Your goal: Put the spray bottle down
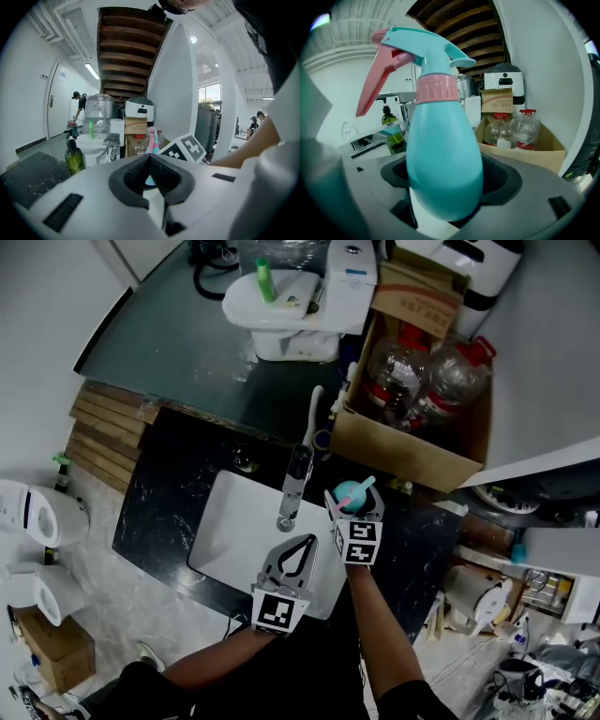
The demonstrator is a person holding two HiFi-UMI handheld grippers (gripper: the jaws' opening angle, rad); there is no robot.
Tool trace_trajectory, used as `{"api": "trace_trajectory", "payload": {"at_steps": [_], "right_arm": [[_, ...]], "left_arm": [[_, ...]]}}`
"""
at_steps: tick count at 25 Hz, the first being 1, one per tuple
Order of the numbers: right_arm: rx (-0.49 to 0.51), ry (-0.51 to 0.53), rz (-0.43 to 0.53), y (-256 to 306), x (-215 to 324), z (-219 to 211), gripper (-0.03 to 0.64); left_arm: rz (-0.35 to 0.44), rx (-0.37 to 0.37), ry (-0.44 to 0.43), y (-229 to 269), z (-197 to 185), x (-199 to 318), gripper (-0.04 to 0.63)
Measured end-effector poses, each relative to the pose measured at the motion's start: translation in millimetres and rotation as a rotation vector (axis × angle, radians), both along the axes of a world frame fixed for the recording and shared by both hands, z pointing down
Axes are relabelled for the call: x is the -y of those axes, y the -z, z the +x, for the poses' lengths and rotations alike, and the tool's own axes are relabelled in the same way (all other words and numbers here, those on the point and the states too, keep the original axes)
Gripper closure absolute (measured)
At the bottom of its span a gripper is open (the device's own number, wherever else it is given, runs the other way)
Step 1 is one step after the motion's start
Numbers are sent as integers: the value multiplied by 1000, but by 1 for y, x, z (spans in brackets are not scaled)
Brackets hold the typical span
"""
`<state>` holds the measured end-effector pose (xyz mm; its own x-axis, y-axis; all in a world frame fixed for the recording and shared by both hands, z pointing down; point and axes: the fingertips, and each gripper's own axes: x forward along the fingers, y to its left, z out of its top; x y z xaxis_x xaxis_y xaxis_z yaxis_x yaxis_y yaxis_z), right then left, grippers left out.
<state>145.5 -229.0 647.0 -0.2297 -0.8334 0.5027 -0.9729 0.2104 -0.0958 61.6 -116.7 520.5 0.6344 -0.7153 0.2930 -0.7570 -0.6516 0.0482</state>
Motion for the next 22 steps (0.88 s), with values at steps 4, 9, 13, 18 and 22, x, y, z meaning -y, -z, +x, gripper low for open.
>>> {"api": "trace_trajectory", "payload": {"at_steps": [4,9,13,18,22], "right_arm": [[-4,-8,-13,-8,-1,1,196],[-21,-12,-1,-12,0,0,196],[-18,-20,13,-10,3,0,196],[-13,-19,21,-10,6,-1,196],[14,-16,5,-13,5,-1,196]], "left_arm": [[-8,8,-3,-2,0,-1,584],[-9,-6,-2,-3,-1,-4,584],[-28,23,-10,-8,-1,-9,584],[-40,11,1,-7,-2,-10,584],[-69,32,-5,-10,-6,-12,584]]}}
